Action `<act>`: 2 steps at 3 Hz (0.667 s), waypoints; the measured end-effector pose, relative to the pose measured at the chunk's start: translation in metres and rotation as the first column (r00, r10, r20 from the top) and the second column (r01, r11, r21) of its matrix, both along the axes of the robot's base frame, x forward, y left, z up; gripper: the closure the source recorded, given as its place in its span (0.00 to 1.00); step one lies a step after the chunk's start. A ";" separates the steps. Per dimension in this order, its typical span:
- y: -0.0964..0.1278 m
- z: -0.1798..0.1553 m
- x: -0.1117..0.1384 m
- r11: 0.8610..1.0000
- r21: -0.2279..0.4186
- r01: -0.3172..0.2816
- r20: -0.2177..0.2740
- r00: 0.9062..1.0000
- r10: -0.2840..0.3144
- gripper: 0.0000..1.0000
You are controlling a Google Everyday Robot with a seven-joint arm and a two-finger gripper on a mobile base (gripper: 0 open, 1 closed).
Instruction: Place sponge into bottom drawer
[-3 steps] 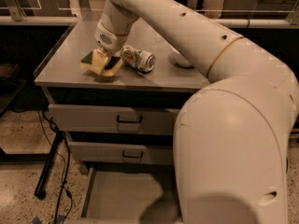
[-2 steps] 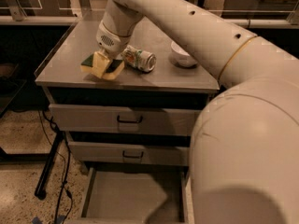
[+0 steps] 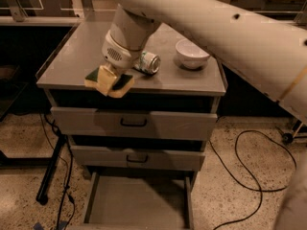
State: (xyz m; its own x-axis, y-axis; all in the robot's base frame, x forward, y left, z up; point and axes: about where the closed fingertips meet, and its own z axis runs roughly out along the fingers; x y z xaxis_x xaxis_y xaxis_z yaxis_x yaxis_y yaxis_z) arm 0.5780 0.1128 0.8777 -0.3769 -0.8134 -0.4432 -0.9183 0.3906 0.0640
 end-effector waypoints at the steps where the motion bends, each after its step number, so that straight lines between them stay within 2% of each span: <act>1: -0.012 -0.010 -0.049 1.000 -0.002 0.025 -0.034 0.999 -0.025 1.00; 2: -0.011 -0.010 -0.049 1.000 -0.001 0.024 -0.033 0.999 -0.024 1.00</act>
Offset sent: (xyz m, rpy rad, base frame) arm -0.0403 -0.0086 -0.0041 0.0093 0.0233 -0.0249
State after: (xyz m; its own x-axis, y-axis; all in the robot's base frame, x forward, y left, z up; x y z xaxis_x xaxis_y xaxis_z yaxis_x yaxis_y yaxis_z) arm 0.5290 0.1014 0.8675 -0.4111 -0.8041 -0.4295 -0.9059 0.4130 0.0940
